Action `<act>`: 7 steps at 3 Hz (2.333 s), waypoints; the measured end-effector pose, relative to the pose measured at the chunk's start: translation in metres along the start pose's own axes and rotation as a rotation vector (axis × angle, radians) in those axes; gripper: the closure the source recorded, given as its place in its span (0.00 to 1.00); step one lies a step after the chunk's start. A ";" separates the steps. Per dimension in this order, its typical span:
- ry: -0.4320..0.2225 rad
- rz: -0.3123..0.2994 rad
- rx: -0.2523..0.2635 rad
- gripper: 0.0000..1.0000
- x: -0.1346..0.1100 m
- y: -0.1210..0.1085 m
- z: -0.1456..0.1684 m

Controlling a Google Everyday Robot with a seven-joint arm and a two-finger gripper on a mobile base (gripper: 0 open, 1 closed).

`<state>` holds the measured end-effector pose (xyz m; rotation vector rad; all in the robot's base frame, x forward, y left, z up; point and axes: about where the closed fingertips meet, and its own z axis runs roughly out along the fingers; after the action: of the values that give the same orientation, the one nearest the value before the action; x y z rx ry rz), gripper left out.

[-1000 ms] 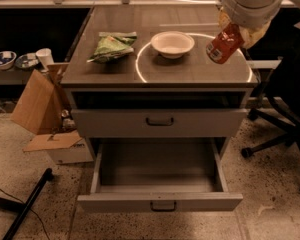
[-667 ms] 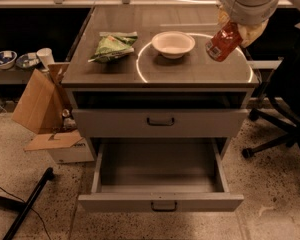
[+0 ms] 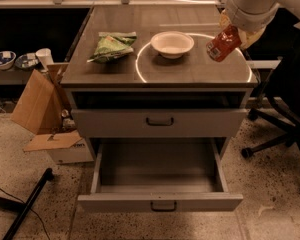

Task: Pick coke can from middle drawer and place on counter

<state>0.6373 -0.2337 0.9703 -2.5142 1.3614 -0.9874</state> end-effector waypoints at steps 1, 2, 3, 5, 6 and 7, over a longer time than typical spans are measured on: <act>-0.050 -0.019 0.071 1.00 0.006 -0.001 0.005; -0.139 -0.078 0.124 1.00 0.006 -0.002 0.010; -0.228 -0.138 0.157 1.00 0.002 -0.012 0.018; -0.343 -0.173 0.197 1.00 0.000 -0.027 0.047; -0.359 -0.153 0.192 1.00 0.003 -0.031 0.057; -0.362 -0.110 0.188 1.00 0.010 -0.032 0.064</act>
Offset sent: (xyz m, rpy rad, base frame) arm 0.0136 -0.0039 -0.0024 0.1630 0.0255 0.3184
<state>0.7016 -0.2350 0.9379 -2.4887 0.9886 -0.6004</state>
